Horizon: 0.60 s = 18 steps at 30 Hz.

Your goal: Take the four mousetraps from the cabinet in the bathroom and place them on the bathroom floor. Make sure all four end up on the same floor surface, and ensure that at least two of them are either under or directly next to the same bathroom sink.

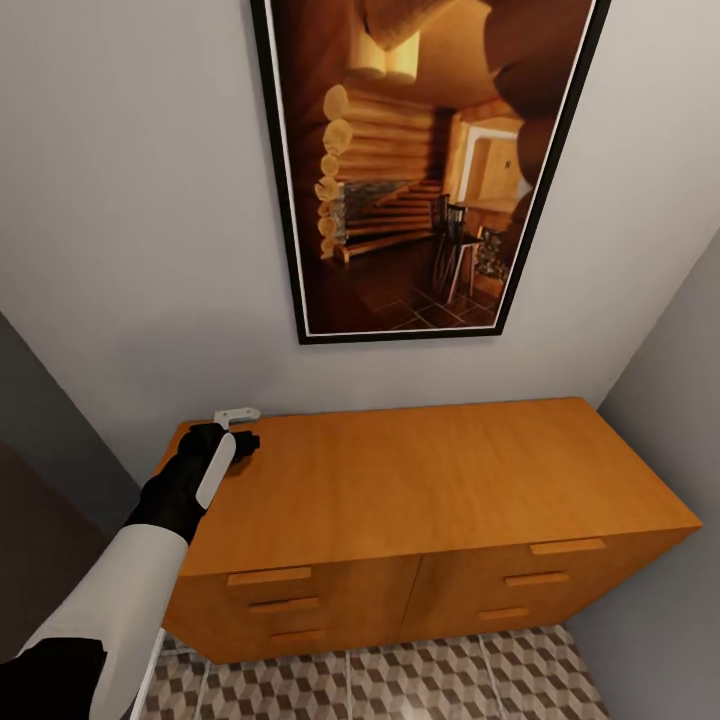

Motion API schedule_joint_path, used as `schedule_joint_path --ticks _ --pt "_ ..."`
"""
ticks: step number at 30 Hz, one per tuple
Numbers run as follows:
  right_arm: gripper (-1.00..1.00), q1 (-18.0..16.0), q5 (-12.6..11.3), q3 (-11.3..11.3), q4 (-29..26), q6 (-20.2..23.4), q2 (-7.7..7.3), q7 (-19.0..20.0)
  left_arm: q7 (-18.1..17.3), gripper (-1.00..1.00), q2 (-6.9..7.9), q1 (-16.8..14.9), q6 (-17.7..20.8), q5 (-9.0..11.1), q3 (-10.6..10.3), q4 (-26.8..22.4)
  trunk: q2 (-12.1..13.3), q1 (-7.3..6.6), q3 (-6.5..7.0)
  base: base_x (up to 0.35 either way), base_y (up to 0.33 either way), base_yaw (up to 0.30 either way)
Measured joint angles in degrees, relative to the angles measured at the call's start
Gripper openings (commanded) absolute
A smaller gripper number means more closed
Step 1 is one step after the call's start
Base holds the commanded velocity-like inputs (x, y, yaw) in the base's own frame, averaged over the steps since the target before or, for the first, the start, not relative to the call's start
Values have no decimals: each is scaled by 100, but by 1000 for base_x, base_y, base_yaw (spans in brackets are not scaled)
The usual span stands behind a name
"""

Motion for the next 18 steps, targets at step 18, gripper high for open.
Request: schedule_joint_path --ticks 18 --pt "-100 9 0 5 -2 2 8 2 1 100 1 0 -7 0 0 104 0 -1 0 68 0 0"
